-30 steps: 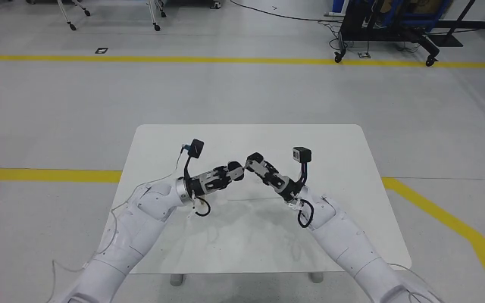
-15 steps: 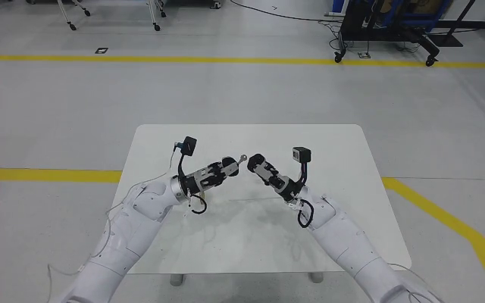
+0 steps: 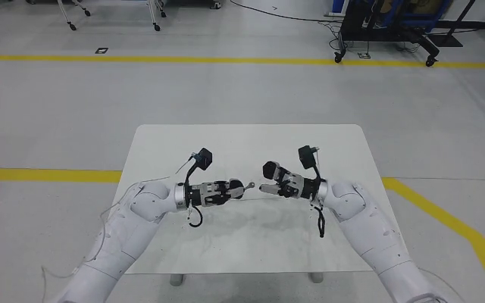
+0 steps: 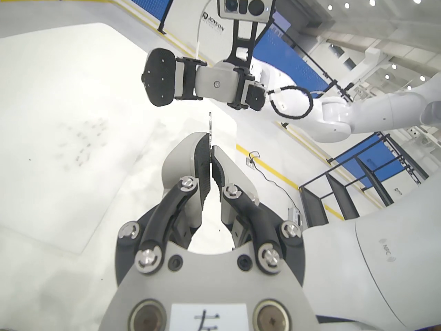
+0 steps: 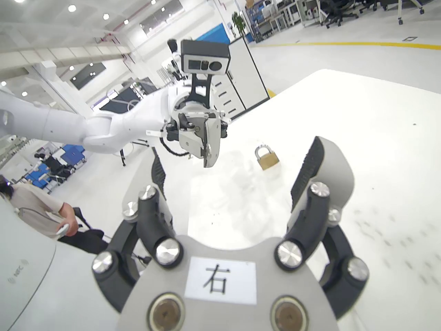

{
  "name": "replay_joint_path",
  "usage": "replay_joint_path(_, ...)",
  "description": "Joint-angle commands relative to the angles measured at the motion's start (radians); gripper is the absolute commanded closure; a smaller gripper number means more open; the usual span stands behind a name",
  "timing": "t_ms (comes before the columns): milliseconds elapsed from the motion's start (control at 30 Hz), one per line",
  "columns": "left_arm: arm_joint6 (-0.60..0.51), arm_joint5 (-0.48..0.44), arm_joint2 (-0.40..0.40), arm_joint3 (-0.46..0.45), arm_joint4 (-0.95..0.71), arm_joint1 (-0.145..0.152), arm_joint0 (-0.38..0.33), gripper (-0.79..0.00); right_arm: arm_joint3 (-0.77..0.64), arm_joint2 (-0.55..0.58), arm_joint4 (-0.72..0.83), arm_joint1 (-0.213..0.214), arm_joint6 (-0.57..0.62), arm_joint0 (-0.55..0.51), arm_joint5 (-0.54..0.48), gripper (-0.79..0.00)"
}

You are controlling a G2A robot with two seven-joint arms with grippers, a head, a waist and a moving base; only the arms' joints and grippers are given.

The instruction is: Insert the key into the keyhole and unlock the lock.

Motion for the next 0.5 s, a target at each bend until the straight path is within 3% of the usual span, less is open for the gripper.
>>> replay_joint_path(0,-0.023,0.002,0.008,-0.005,-0.001,0.002,-0.002,0.000,-0.014,-0.001,0.005,0.007,0.050,-0.003,0.016,-0.292)
replay_joint_path(67,-0.042,0.006,0.013,-0.009,0.020,0.005,-0.007,0.000,-0.026,-0.009,0.021,0.012,0.081,-0.008,0.021,-0.166)
replay_joint_path(367,-0.047,0.015,0.045,-0.014,0.058,0.006,-0.019,0.000,-0.031,-0.053,0.050,0.023,0.161,0.003,0.036,-0.182)
replay_joint_path(467,-0.043,0.018,0.052,-0.010,0.064,0.006,-0.024,0.000,-0.031,-0.068,0.080,0.027,0.185,0.006,0.019,-0.083)
